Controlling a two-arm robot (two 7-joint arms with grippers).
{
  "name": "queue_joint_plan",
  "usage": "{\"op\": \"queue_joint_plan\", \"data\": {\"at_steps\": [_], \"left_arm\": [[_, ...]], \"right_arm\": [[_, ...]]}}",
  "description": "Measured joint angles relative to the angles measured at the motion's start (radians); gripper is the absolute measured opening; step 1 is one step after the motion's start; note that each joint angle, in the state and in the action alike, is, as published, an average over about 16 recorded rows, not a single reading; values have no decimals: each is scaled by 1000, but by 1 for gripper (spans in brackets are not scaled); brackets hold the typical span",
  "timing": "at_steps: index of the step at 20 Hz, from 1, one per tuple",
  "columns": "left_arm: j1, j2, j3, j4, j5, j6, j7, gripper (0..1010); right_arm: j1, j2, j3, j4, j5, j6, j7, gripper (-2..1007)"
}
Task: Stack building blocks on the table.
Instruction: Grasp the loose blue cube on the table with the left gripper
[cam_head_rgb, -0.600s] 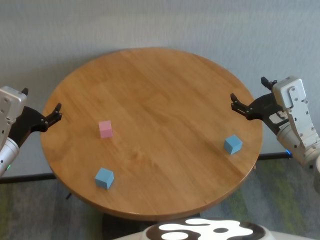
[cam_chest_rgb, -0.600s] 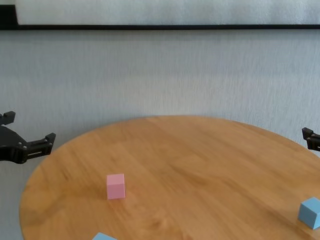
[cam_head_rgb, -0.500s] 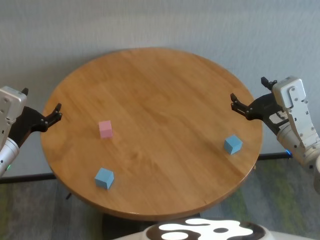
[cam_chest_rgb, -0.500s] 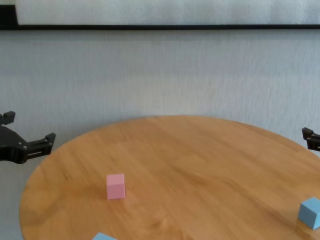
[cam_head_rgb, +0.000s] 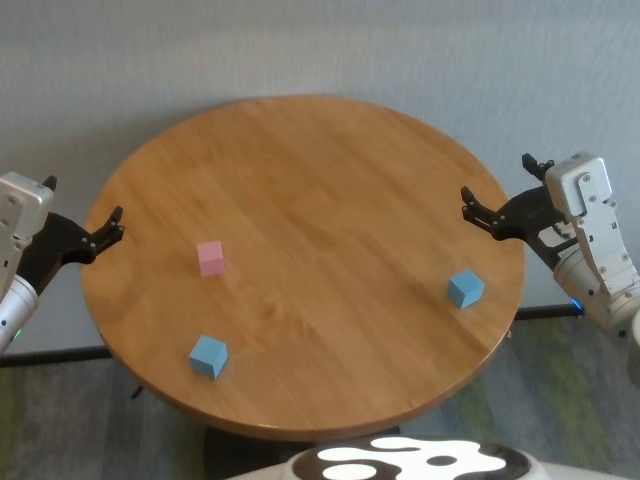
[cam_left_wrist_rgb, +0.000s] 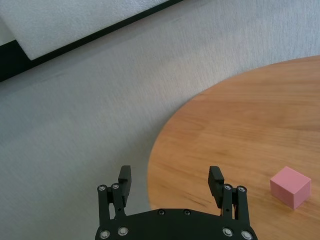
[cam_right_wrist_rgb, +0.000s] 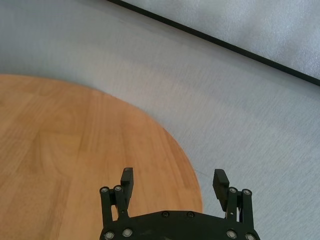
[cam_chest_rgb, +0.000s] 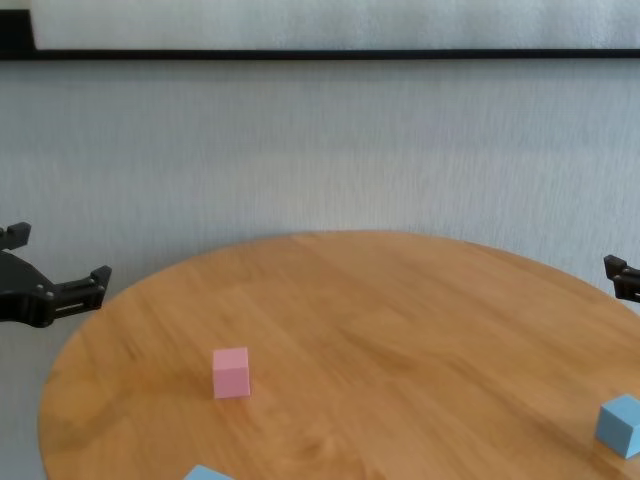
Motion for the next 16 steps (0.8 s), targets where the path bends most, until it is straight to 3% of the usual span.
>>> {"op": "queue_joint_plan", "data": {"at_steps": [16], "left_arm": [[0,0,0,0,0,0,0,1000]], "right_arm": [[0,0,0,0,0,0,0,1005]]}}
